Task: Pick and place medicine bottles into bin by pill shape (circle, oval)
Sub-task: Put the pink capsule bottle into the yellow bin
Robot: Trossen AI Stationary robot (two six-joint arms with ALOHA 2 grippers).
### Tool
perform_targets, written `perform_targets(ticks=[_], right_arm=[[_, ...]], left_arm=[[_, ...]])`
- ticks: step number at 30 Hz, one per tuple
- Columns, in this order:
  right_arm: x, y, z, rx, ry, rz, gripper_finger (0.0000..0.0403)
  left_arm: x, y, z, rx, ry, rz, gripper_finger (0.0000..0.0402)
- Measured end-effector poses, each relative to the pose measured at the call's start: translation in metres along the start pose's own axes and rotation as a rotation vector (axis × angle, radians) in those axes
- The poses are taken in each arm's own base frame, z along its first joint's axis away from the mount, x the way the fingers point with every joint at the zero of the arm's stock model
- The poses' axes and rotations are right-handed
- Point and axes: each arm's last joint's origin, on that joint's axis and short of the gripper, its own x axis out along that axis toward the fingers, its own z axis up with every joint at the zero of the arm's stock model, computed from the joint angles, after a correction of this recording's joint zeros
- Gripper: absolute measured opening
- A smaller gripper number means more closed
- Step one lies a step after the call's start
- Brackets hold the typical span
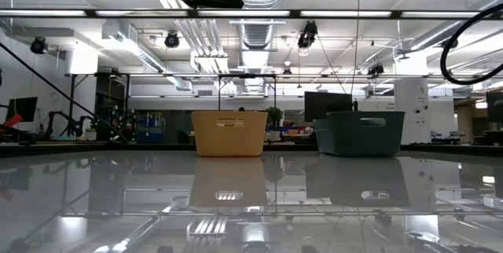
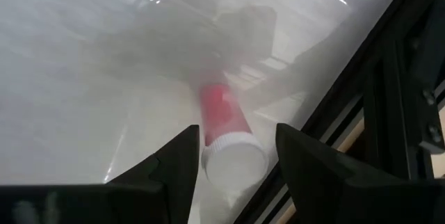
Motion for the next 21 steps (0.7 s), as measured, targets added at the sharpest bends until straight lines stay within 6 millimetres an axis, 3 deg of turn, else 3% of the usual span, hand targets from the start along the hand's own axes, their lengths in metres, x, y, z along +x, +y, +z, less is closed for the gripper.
perform_targets(ticks=[6, 15, 21], right_arm=[[-0.0004, -0.0003, 0.0001, -0.002, 0.001, 0.000, 0.0173], [-0.0011, -0.0006, 0.0001, 0.000, 0.002, 0.003, 0.0111], [-0.0038, -0.0018, 0.0008, 0.001, 0.006, 0.012, 0.0116]], left_arm=[[0.0000, 0.0000, 0.0000, 0.000, 0.000, 0.000, 0.0173], [0.0000, 0.0000, 0.0000, 0.000, 0.000, 0.000, 0.0173], [0.0000, 0.0000, 0.0000, 0.003, 0.000, 0.000, 0.0173]])
